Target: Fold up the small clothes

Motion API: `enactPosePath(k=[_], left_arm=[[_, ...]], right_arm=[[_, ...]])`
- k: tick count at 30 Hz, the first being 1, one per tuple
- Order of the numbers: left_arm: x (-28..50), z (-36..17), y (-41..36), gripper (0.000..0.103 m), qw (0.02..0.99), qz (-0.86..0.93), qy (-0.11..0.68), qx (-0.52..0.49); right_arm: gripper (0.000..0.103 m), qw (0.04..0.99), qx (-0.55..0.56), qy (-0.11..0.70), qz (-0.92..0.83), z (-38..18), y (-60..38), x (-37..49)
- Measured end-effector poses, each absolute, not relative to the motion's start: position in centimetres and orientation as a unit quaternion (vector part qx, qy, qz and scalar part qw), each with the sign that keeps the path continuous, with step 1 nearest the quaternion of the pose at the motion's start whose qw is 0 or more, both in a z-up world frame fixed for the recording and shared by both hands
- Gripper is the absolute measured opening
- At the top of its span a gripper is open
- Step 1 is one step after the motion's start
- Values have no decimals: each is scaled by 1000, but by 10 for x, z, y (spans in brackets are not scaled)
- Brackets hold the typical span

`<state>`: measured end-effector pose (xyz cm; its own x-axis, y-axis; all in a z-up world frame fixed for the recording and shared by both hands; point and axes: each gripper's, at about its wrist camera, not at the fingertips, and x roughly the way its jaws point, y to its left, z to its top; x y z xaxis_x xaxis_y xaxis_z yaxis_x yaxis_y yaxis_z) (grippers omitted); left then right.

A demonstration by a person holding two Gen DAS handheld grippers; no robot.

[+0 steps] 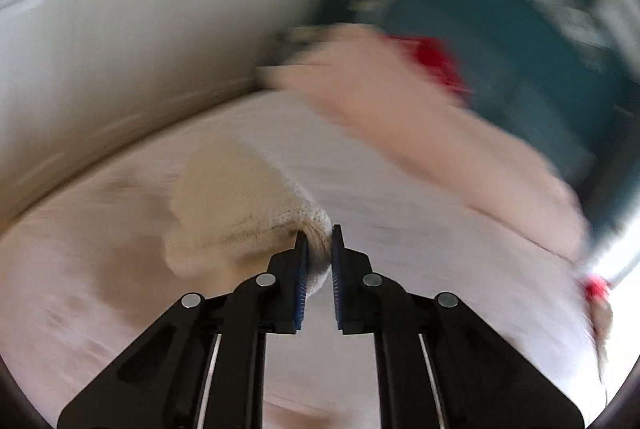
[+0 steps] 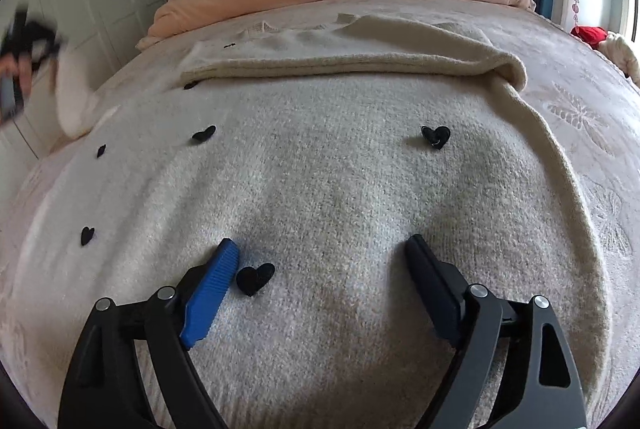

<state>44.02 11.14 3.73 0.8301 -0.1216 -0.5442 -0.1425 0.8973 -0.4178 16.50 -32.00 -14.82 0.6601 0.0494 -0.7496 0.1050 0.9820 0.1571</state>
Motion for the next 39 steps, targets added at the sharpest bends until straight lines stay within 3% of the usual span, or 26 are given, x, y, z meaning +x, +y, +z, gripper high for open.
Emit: enactPosePath(k=[4,5,6,8,12,16,21,25,28,29,30,31,33,34,39], left_arm=[[402,48,-19,19,909,-123,333,-218],[388,35,-49,30,898,-143,350,-225],[379,27,-62,49,893,-151,359,-227],[357,-4,-87,70,878,-154,398,-217],[315,-64,-73,70,851,-124,460,-221],[289,-87,-12,70,839,-73,464,-274],[338,-101,55,71,800,-28,457,-388],[381,-115,59,71,775,-10,452,-442],[400,-121,62,71,767,8,445,-461],[405,-123,62,69,765,16,440,-470],[411,-125,63,60,766,22,434,-474],[411,-125,68,55,768,29,428,-475],[420,-118,63,19,783,33,416,-462],[424,-115,63,11,791,30,411,-452],[426,-103,61,11,805,37,428,-409]], right_arm=[[84,906,97,412,-14,-147,-320,164],[85,906,99,412,-13,-147,-320,165],[86,905,100,412,-11,-147,-320,165],[86,905,109,411,-5,-147,-322,165],[85,900,142,412,10,-143,-331,166],[85,886,209,413,26,-117,-349,188],[78,859,324,394,36,-100,-378,280],[75,835,352,423,8,-115,-385,364],[61,823,368,432,-28,-130,-384,410],[45,826,371,424,-36,-129,-382,419],[20,826,374,421,-32,-129,-380,425],[11,824,373,426,-28,-127,-376,436],[8,836,367,409,-8,-113,-371,445],[8,850,356,388,7,-97,-369,448],[7,896,276,345,51,-32,-354,448]])
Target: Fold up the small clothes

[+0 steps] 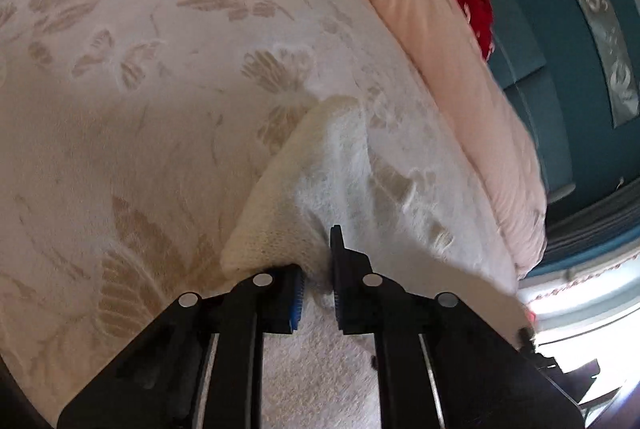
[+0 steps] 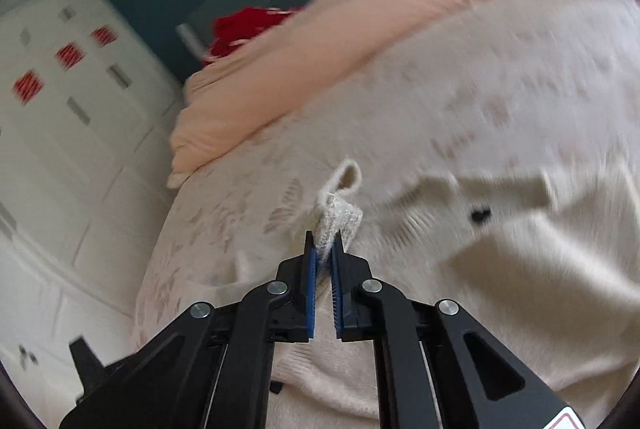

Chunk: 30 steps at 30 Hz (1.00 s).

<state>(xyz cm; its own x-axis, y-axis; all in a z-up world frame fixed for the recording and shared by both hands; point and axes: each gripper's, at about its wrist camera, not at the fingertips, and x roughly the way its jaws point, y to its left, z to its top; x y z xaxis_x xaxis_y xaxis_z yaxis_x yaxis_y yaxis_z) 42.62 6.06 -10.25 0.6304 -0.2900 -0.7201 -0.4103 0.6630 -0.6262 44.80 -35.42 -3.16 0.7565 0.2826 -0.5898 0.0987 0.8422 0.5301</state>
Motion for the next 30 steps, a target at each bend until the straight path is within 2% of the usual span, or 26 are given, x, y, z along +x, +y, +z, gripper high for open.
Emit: enactPosePath(k=[6,12,16,20,22,25,26,27,30], left_arm=[[419,-122,76,11,793,49,471,-384],[415,-124,97,11,783,36,474,-401],[412,-108,96,10,788,34,451,-417],[416,-91,84,11,807,6,428,-408],[420,-97,71,11,805,-2,442,-396],[420,-121,48,10,801,23,475,-363],[417,-131,44,10,794,32,483,-368],[413,-134,43,10,794,36,478,-375],[406,-126,46,10,800,34,456,-389]], right_arm=[[7,898,221,378,37,-47,-334,446],[7,897,208,388,46,-53,-301,429],[7,920,202,329,70,6,-302,422],[6,940,223,254,47,51,-366,389],[6,935,213,285,-3,20,-405,378],[6,876,231,418,-67,-88,-449,375],[6,864,248,433,-69,-106,-455,370],[6,856,275,433,-66,-122,-462,362],[6,865,295,402,-48,-113,-465,353]])
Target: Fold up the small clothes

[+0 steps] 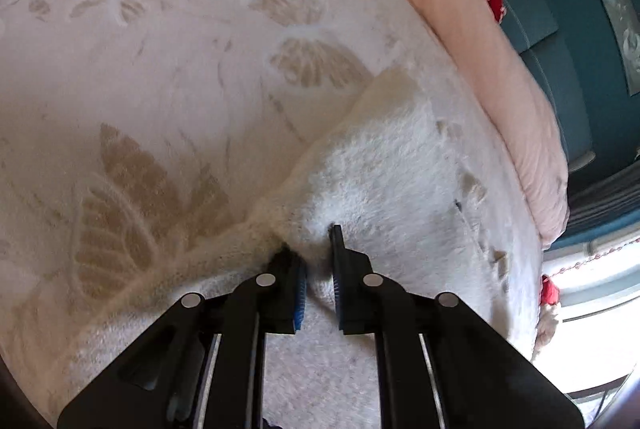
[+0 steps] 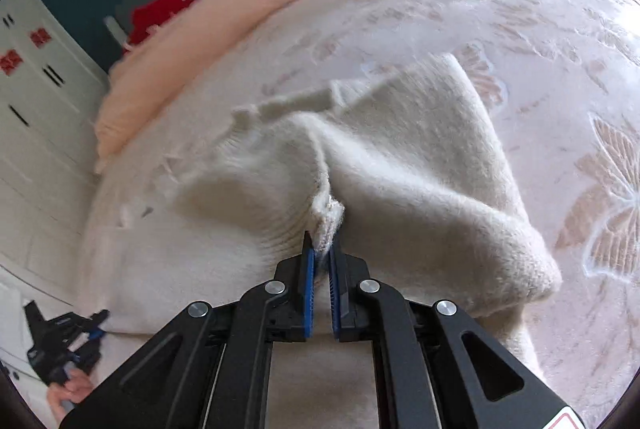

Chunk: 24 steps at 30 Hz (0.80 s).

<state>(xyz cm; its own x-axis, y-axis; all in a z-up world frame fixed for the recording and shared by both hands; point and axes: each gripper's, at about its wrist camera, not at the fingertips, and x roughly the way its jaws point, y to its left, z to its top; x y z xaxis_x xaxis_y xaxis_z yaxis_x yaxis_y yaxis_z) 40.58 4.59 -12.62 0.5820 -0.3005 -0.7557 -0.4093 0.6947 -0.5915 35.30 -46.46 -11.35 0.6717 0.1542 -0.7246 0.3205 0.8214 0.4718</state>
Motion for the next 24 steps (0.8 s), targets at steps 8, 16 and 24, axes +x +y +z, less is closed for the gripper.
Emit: enactPosePath(k=[8,16,24], left_arm=[[406,-132,55,10,799,51,455,-390],[404,-131,46,12,826,44,447,-341],[402,-130,48,13,829,26,437,-349]], right_arm=[[6,861,282,421,-45,-120,-467,364],[31,836,386,390,-22,-130,-488,369],[9,914,315,253,32,-33,-470,353]])
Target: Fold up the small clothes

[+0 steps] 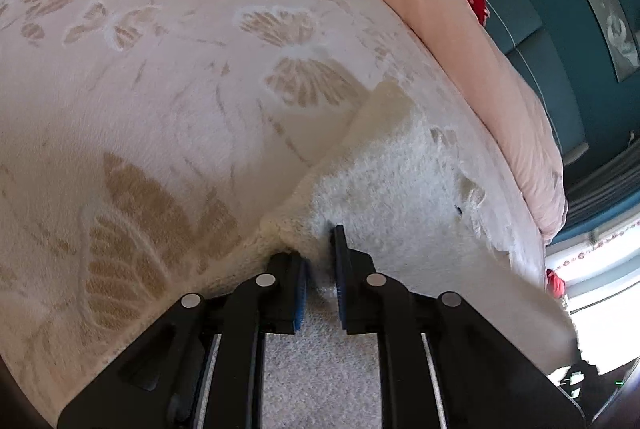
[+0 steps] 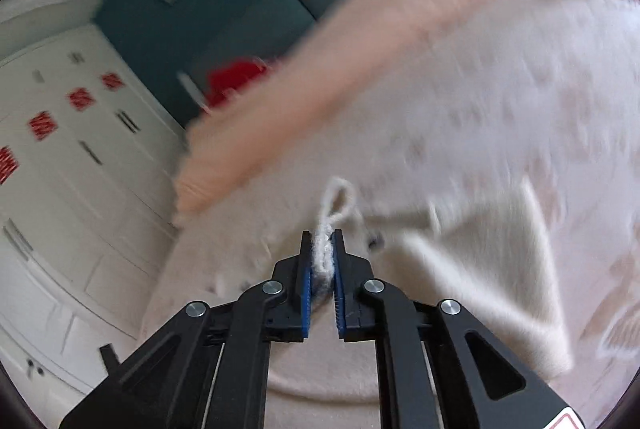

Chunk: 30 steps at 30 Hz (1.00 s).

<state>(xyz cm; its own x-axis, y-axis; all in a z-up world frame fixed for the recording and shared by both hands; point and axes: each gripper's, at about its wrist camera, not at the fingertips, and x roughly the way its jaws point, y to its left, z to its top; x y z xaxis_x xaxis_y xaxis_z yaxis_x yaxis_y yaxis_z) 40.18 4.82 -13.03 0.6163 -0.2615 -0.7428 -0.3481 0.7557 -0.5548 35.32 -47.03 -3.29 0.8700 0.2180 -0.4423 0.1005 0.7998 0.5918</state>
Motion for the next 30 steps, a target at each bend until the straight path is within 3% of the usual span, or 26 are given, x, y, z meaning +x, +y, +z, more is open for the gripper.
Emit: enactPosePath(k=[4,11,14,17,19,20,21,23,27,30], left_arm=[[400,-128,36,14,840,31,437,-320],[398,-121,19,17,846,-2,444,-294],[395,-126,12,18,853,3,443,-277],[388,-118,15,21,848,-4,448,-282],[370,-105,30,28,847,-21,446,-289],[363,-101,35,38,848,-23,445,-289],[348,-94,46,45,850,-26,443,-284],[314,-87,69,60,850,-22,454,-268],[237,-95,103,68,826,-26,495,-269],[175,-109,112,69,801,-40,525,-284]], right_arm=[[8,878,284,383,-39,-106,-484,371],[8,908,291,298,-47,-76,-493,332],[8,873,264,404,-69,-128,-495,350],[18,878,279,384,-54,-104,-495,335],[19,878,298,373,-40,-83,-499,309],[27,880,292,373,-37,-77,-500,293],[43,882,281,377,-39,-71,-501,276],[56,878,258,401,-38,-67,-503,226],[60,851,245,463,-25,-88,-496,112],[61,826,262,498,-10,-103,-480,59]])
